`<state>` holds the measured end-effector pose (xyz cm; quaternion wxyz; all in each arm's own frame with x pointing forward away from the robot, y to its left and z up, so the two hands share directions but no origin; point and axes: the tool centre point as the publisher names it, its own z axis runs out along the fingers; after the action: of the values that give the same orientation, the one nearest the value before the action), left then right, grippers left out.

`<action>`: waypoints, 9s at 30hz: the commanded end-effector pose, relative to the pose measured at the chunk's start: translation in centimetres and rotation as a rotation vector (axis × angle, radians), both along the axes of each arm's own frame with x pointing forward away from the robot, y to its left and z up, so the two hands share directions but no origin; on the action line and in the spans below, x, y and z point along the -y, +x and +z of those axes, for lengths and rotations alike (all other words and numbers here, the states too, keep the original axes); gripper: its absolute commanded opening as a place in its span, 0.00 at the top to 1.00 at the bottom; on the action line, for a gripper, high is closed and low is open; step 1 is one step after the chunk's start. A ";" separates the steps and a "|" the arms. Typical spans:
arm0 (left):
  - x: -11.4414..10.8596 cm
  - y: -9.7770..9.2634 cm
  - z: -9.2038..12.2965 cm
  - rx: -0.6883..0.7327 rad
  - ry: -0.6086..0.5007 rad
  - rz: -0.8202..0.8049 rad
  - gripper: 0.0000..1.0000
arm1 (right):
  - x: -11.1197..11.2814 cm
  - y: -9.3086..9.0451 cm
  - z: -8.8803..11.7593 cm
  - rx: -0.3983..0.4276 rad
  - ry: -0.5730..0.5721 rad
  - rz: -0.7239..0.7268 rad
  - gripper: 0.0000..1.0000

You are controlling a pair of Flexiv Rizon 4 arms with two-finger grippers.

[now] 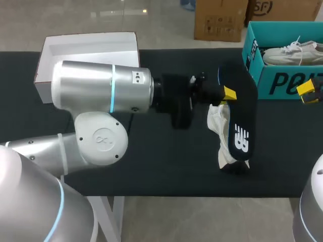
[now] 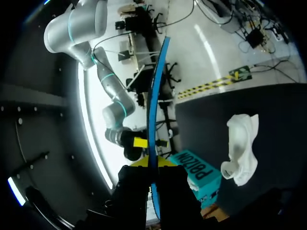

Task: Take the shoe out of the shoebox, open the shoe tongue, remove and reinsert the insole, then place the shoe into the shoebox

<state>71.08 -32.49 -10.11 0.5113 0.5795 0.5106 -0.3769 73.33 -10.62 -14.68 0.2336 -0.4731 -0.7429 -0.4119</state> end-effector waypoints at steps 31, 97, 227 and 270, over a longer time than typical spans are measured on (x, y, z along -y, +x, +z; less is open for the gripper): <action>-0.7 -0.9 0.0 -0.080 0.012 -0.078 1.00 | 1.2 -4.3 1.0 0.318 -0.238 0.196 0.00; 0.5 -2.8 -6.6 -0.276 -0.065 -0.117 1.00 | 4.5 -6.1 1.3 0.360 -0.290 0.156 0.00; 6.4 9.0 -23.0 -0.717 0.127 -0.088 0.82 | 4.5 -6.1 1.3 0.360 -0.290 0.156 0.00; 5.2 9.1 -23.4 -0.599 0.202 -0.082 1.00 | 4.5 -6.1 1.3 0.360 -0.290 0.156 0.00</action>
<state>79.38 -36.83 -33.28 0.2684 0.5063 0.6496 -0.4997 67.15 -15.13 -13.32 0.0581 -0.3615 -0.8578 -0.3608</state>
